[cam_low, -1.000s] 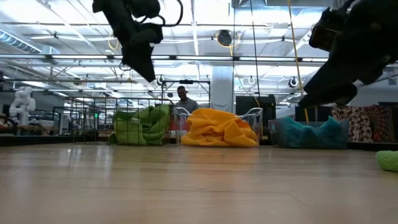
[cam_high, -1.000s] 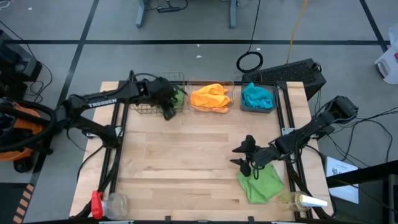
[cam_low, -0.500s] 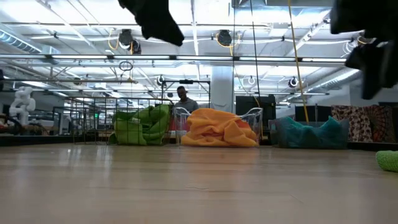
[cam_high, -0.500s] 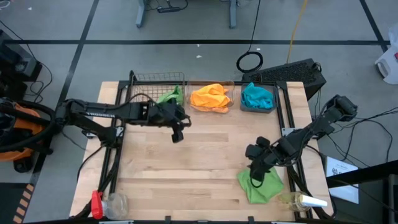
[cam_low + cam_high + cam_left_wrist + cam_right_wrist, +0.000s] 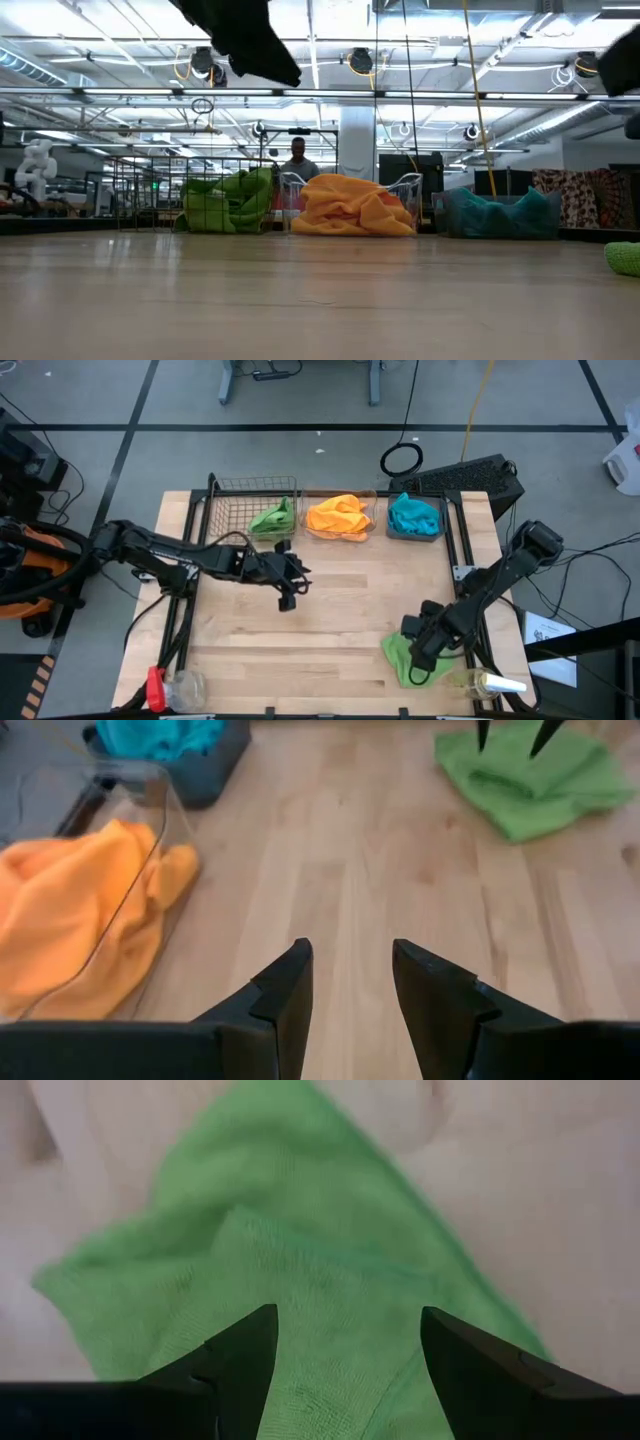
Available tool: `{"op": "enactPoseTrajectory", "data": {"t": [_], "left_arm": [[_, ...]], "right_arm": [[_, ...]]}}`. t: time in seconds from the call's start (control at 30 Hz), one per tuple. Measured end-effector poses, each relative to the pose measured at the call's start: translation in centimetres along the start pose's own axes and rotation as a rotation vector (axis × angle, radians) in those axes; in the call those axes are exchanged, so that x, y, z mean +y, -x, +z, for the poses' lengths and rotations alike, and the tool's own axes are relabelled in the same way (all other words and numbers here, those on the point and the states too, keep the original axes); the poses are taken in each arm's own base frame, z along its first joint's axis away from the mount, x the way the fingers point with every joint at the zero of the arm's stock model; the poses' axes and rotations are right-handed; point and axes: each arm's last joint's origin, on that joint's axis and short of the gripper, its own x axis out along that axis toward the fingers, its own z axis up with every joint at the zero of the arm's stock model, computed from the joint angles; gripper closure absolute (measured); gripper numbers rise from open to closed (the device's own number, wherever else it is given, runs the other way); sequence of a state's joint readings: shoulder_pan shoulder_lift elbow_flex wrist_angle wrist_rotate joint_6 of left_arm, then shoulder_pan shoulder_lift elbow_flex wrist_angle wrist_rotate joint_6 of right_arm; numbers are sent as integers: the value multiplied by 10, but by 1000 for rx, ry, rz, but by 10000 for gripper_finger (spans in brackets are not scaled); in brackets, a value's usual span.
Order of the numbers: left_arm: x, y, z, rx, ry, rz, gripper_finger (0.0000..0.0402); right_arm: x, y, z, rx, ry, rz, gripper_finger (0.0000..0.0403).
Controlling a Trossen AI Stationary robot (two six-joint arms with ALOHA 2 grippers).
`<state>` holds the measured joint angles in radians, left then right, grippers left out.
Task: Sort microfiber towel by color & place in baskets
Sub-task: Put the green microfiber towel into the wire basket
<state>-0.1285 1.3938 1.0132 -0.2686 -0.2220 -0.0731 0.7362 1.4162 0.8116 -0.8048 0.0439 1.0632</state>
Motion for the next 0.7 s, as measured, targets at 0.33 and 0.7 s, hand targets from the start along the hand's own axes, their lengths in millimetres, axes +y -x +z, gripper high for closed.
{"op": "enactPoseTrajectory", "data": {"t": [0.33, 0.7], "left_arm": [[-17, -13, -4, -25, -22, -38, 256], [-29, -40, -18, 49, -50, -46, 256]], "right_arm": [[6, -17, -11, 66, -32, -81, 113], [0, -37, -14, 45, -54, -114, 92]]}}
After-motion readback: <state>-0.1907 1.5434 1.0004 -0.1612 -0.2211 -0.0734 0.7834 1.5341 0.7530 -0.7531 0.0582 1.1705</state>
